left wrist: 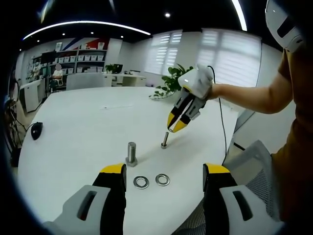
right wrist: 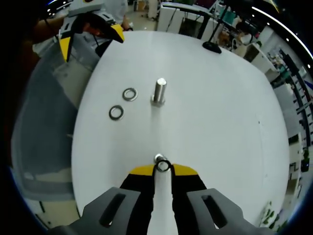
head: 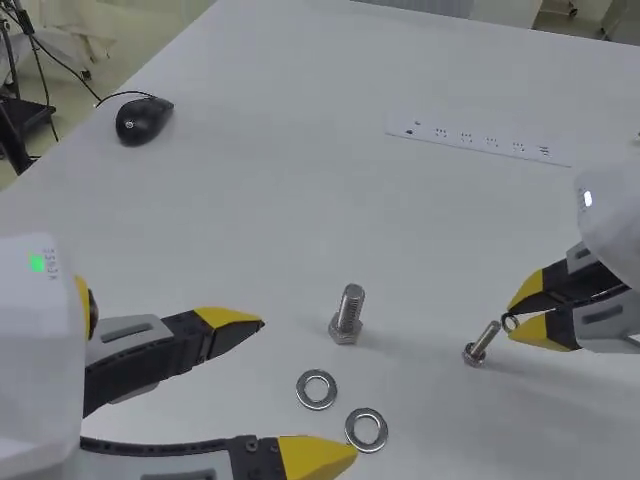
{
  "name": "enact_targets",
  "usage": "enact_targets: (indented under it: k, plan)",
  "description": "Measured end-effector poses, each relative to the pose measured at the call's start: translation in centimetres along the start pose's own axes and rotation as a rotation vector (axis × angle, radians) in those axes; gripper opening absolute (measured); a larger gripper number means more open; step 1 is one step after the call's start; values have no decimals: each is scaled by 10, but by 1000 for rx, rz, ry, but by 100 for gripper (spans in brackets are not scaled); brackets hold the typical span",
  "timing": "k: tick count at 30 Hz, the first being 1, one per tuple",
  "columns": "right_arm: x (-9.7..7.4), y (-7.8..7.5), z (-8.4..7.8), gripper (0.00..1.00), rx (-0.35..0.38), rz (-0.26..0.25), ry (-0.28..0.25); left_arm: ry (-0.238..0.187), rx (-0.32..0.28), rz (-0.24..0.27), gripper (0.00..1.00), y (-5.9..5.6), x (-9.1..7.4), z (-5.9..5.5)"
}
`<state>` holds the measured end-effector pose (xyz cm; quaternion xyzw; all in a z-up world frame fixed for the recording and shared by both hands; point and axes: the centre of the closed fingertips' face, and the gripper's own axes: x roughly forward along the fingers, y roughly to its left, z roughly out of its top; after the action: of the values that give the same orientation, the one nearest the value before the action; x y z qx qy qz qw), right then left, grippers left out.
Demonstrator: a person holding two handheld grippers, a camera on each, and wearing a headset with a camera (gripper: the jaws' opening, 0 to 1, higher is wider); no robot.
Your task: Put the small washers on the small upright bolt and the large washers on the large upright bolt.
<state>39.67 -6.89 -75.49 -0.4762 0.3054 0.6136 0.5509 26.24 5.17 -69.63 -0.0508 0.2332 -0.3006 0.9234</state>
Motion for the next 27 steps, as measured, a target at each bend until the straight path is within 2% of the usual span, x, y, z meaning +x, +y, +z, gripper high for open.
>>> enact_targets:
  k: [7,19,27]
  plan:
    - [4,-1,3,12,-17,11,4,1,-1,4,63,2,-1,0]
    - [11,-3,0,12,-38,17,25,-2,-10,7,63,3,-2,-3]
    - [23,2,-1,12,-69,29,44,-1,-12,9,63,3,-2,-3]
